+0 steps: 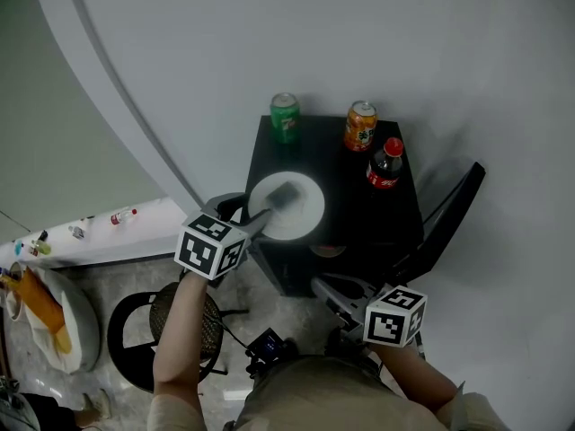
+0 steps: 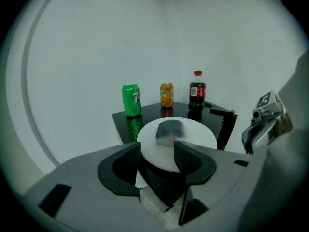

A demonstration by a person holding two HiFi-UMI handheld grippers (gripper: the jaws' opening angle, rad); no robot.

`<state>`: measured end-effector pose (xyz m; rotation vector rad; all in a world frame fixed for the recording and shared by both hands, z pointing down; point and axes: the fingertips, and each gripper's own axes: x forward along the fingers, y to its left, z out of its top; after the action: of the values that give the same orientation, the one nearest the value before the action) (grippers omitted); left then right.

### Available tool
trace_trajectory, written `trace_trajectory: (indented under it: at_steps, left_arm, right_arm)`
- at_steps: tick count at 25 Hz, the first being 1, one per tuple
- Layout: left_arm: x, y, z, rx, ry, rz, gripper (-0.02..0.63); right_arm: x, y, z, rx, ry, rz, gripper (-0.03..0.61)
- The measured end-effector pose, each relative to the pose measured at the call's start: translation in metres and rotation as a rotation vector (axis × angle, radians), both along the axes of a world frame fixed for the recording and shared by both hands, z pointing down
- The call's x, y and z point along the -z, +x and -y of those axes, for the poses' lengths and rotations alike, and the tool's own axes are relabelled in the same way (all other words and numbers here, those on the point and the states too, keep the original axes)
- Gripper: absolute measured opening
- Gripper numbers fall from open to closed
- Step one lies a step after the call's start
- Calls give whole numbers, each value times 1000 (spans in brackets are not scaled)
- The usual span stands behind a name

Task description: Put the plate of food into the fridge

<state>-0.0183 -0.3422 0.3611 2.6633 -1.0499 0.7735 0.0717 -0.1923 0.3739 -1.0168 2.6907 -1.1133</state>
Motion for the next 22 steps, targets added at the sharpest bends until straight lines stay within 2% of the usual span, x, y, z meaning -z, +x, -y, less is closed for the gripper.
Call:
trace_trajectory:
  at_steps: [6,7,9,11,17,22]
  left_arm:
    - [0,3,-5,-46,-5,-8,218]
    - [0,3,-6,-55,-8,-9,218]
    - [-1,4,-8,-69,-11,-14,218]
    - [-1,4,-10,-78,-11,-21,218]
    - [0,5,-12,-110,-11,-32,218]
    - [1,8,-17,-137,-10,-39,216]
  right_arm:
    - [10,-15,26,-39,-61,123,23]
    - [11,-17,28,-44,-73,141,32]
    - [13,-20,32,-53,-101,185,92]
    - [15,-21,36,-74,-127,229,112]
    - [15,-20,49,-140,-150,209,115]
    - [16,-20,58,-180,-172,250,114]
